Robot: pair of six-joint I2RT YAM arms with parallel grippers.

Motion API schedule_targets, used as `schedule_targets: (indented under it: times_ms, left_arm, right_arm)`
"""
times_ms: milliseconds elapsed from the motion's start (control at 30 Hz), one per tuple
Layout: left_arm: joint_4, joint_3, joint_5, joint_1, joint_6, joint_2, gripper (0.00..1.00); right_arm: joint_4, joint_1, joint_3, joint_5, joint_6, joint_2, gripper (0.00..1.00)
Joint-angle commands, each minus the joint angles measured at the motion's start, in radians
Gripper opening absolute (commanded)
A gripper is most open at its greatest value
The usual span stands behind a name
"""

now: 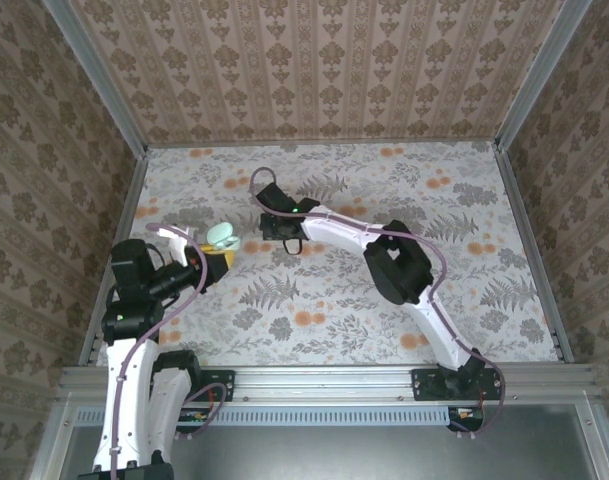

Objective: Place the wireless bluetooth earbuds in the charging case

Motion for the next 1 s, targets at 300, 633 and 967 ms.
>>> schedule_targets:
  times_ms: [300,633,967]
  left_arm:
    - [0.245,-0.098,0.093,-0.065,-0.05,-0.002,0.25]
    - [0.448,-0.096,-0.244,-0.489,0.035,0.202,0.24]
    - [0.749,-0.09,-0.249,-0.644,0.111,0.447,0.25]
  right_arm:
    - [-0.053,-0.062,-0.433,-0.13,-0.131,-0.543,0.17]
    - [-0.394,-0.066,-0.511,-0.294,-0.175,-0.93,0.16]
    - [-0.506,-0.065,-0.52,-0.47,-0.132,-1.066,0.17]
